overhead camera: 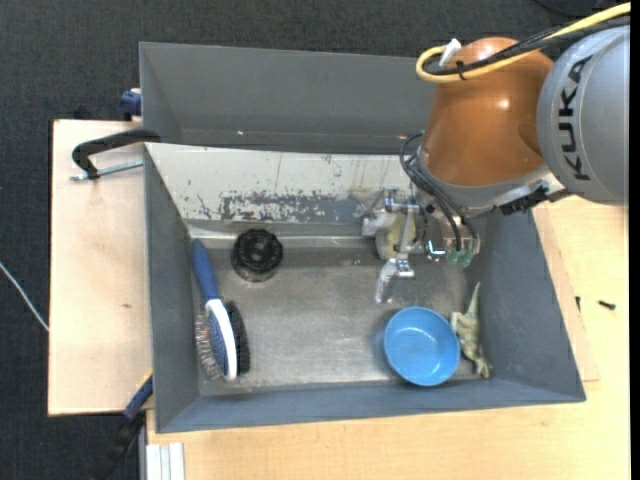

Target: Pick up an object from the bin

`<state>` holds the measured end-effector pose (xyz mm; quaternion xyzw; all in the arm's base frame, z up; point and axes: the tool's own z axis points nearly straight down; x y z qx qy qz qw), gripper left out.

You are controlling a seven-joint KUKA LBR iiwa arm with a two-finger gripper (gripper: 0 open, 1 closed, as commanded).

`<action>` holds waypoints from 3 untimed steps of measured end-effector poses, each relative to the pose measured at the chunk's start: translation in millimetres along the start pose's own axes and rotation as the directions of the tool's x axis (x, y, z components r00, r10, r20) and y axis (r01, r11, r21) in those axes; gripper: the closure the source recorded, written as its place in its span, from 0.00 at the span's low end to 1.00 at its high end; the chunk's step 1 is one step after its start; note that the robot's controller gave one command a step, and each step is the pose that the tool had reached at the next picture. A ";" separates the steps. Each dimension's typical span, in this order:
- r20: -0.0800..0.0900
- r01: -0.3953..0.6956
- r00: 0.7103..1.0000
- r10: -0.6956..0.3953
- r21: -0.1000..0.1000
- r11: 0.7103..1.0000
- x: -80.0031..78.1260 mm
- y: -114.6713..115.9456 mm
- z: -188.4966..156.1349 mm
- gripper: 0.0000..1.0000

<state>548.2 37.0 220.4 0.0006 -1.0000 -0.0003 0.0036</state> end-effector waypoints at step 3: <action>0.022 0.204 0.979 -0.204 0.008 0.979 24.5 -86.3 142.7 1.00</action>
Offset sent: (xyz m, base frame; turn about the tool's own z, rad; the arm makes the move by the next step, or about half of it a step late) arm -0.0092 -0.0697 -0.1504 -0.1762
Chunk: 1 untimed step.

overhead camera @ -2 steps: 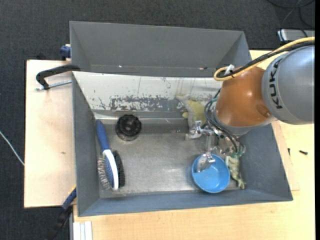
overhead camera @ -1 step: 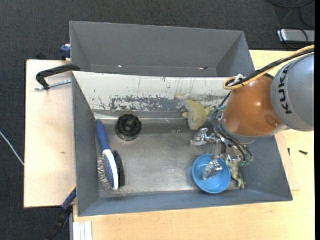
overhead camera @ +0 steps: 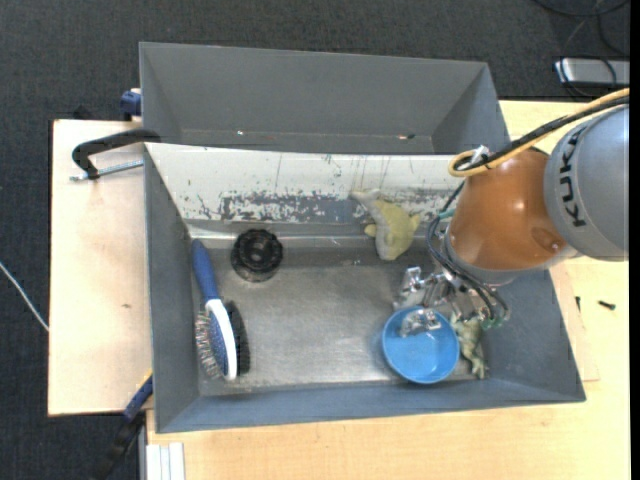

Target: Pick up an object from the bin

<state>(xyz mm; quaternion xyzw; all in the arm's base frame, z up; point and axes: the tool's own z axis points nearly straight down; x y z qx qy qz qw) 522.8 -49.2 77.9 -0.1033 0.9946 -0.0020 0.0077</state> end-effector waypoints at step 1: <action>0.000 0.038 0.999 -0.038 -0.002 0.999 -18.7 -10.7 -127.5 1.00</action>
Offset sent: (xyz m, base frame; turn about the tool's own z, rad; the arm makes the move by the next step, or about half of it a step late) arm 0.0150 -0.0067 0.1220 -0.0387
